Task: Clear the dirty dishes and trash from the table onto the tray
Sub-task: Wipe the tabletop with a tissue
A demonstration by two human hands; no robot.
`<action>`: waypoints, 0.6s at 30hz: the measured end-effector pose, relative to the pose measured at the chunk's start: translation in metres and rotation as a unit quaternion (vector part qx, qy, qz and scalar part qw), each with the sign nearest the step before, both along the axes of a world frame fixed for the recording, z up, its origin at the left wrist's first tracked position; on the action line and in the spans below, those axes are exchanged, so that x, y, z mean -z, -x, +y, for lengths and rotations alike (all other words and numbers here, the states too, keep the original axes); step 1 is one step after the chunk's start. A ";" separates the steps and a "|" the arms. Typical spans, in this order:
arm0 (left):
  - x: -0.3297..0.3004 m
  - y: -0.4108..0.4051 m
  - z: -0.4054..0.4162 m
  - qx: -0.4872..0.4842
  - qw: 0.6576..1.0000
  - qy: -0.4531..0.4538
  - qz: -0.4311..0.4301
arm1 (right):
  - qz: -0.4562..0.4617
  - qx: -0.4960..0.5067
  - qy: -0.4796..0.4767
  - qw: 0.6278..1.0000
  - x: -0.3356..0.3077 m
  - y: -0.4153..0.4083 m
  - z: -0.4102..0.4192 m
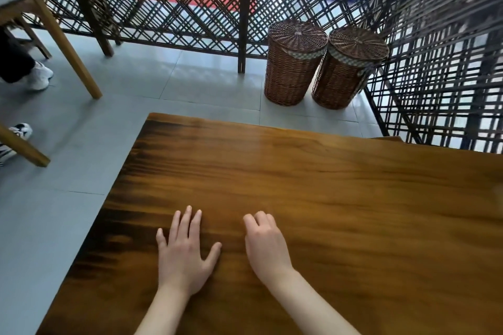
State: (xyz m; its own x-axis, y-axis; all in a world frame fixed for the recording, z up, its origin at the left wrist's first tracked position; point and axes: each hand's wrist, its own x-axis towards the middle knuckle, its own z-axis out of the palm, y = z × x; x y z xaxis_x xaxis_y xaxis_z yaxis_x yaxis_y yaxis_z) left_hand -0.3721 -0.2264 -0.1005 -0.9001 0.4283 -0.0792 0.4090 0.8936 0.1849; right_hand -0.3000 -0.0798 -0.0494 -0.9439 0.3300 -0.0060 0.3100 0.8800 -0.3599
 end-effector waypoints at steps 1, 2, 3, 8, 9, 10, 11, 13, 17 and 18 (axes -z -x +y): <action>0.001 0.000 -0.001 0.003 1.000 0.017 -0.001 | 0.003 0.011 0.005 1.000 -0.001 -0.011 -0.003; 0.002 0.001 0.000 0.009 0.999 0.041 -0.001 | 0.002 0.017 0.010 1.000 -0.001 -0.022 -0.005; 0.002 0.001 0.001 0.014 0.998 0.068 -0.001 | -0.005 0.018 0.015 1.000 -0.002 -0.032 -0.008; -0.017 -0.026 0.007 0.003 0.997 0.080 0.005 | -0.013 0.042 0.040 0.998 -0.008 -0.076 -0.020; -0.021 -0.038 0.005 0.000 0.999 0.053 0.009 | -0.010 0.052 0.049 0.997 -0.011 -0.084 -0.022; -0.024 -0.051 0.003 0.003 0.999 0.037 0.009 | -0.006 0.062 0.057 0.996 -0.013 -0.092 -0.024; -0.026 -0.068 0.000 0.008 0.999 0.033 -0.002 | 0.001 0.071 0.065 0.995 -0.014 -0.103 -0.026; -0.026 -0.103 -0.008 0.002 0.999 0.027 -0.042 | 0.007 0.093 0.084 0.992 -0.014 -0.124 -0.031; -0.029 -0.183 -0.028 -0.023 0.993 0.015 -0.119 | -0.013 0.103 0.127 0.986 -0.007 -0.181 -0.046; -0.032 -0.200 -0.031 -0.017 0.992 0.020 -0.127 | -0.027 0.100 0.142 0.984 -0.005 -0.195 -0.048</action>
